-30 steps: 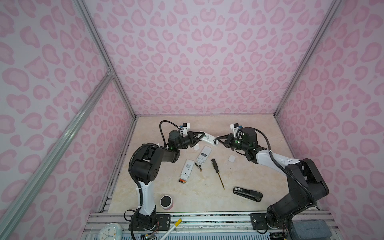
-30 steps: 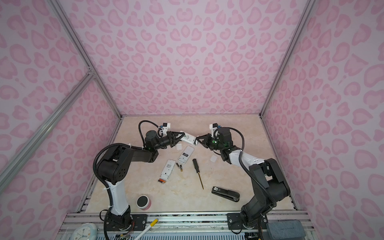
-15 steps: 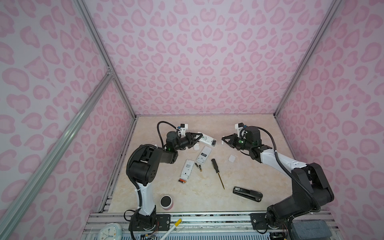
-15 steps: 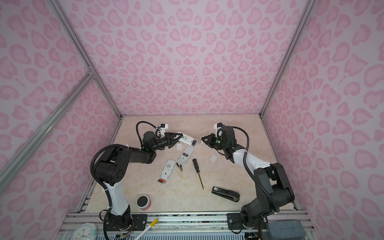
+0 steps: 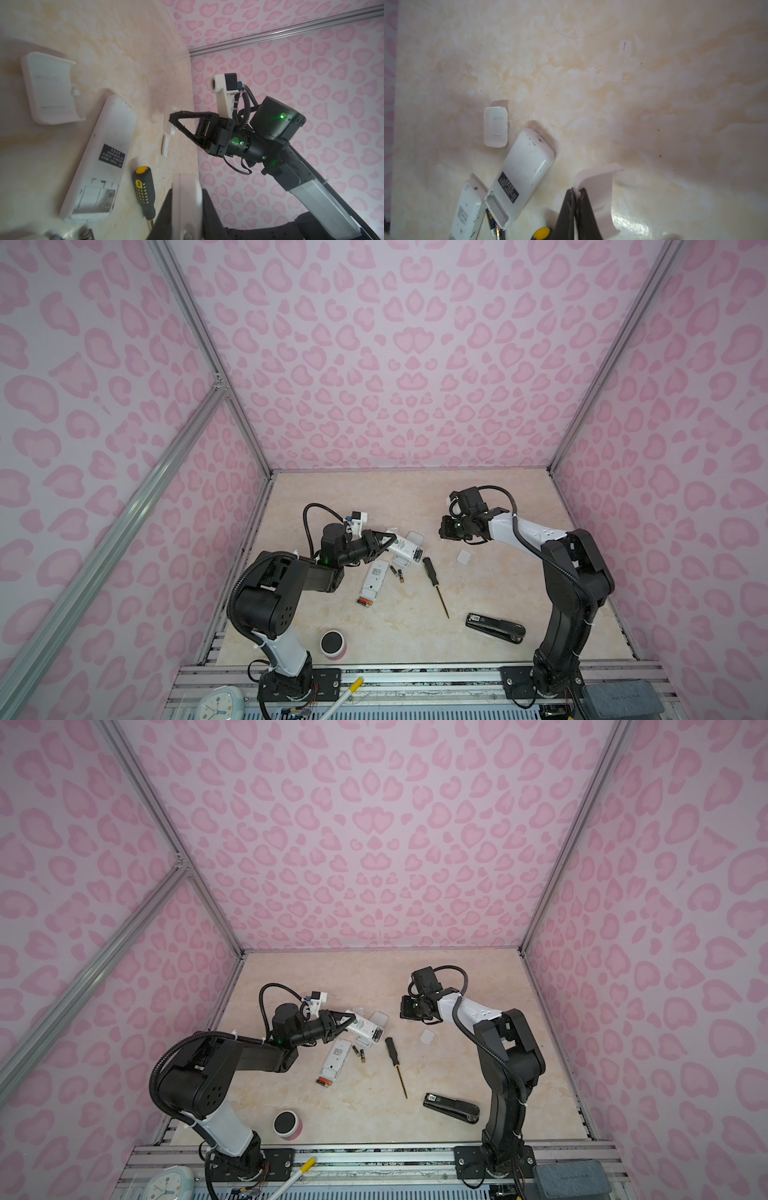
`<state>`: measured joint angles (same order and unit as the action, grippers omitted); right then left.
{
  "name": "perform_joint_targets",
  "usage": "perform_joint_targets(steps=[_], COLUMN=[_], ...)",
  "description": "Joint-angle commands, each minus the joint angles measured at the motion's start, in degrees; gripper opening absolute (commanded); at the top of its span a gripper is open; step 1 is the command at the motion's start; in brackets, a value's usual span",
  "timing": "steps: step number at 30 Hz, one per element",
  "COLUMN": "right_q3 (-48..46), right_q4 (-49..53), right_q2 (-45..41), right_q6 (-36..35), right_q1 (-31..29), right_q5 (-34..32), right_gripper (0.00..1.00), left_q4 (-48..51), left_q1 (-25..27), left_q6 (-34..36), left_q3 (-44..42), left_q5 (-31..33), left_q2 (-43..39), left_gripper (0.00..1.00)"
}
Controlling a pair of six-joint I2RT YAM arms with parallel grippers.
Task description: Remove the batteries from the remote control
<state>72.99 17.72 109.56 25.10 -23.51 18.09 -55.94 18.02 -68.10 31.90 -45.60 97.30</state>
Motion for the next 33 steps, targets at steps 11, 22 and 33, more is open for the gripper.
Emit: perform_joint_targets(steps=[11, 22, 33], right_q3=[9.9, -4.0, -5.0], right_q4=[12.6, 6.5, 9.1], right_q2=[7.3, -7.1, -1.4], right_q6=[-7.6, -3.5, -2.8], right_q1=[-1.7, -8.4, -12.9], right_q5=[-12.2, -3.4, -3.7], right_gripper=[0.4, 0.58, 0.51], left_q4=[9.2, 15.6, 23.0], left_q1=[0.2, 0.1, 0.2], left_q6=[7.4, 11.3, 15.1], left_q3=[-0.4, -2.2, -3.3], left_q5=[0.1, 0.5, 0.7], left_q2=[-6.9, -10.4, -14.1], left_gripper=[0.04, 0.04, 0.04])
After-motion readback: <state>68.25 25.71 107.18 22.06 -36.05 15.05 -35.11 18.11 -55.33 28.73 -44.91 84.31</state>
